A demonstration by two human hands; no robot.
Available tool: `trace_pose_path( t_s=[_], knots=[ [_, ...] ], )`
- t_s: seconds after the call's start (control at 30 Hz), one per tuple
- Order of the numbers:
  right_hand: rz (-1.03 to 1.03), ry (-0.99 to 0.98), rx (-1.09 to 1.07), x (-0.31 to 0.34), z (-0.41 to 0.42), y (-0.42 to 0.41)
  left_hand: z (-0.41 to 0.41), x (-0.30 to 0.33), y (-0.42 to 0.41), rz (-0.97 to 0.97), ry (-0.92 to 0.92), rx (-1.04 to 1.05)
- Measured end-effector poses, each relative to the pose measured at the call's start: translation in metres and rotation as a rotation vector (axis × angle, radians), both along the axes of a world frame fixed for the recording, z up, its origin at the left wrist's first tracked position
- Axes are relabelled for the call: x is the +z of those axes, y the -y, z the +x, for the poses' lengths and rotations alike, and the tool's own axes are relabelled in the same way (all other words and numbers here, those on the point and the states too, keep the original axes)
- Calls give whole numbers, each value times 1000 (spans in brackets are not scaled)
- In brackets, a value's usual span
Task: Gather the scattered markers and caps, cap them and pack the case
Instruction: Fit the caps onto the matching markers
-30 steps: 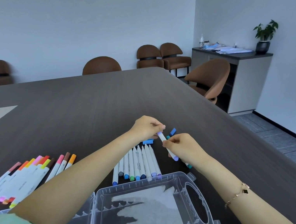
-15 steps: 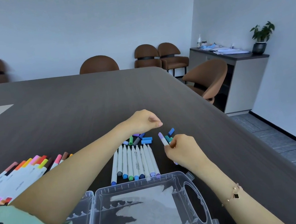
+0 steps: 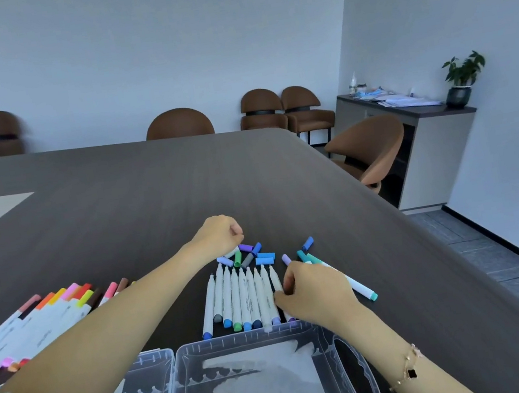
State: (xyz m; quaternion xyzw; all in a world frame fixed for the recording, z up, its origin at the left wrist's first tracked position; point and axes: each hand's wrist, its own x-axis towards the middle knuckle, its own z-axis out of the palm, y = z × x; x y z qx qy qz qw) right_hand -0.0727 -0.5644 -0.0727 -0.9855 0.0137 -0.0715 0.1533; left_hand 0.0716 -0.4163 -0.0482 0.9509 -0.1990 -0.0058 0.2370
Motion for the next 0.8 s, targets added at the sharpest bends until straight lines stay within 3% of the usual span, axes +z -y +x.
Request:
trace_pose_path(
  t_s=[0.1,0.37,0.5,0.8],
  knots=[
    [-72,-8,-22,-2,1,1,2,-4,2,-27,-17,-38],
    [-131,-61,-61,-3,3,6,6,-9,7,123,-10,-52],
    [-70,-17,-56,-4,3,7,11,-12,9,103,-38,-72],
    [212,41,-11,2,1,7,2,13,-12,-171,-274,-276]
  ],
)
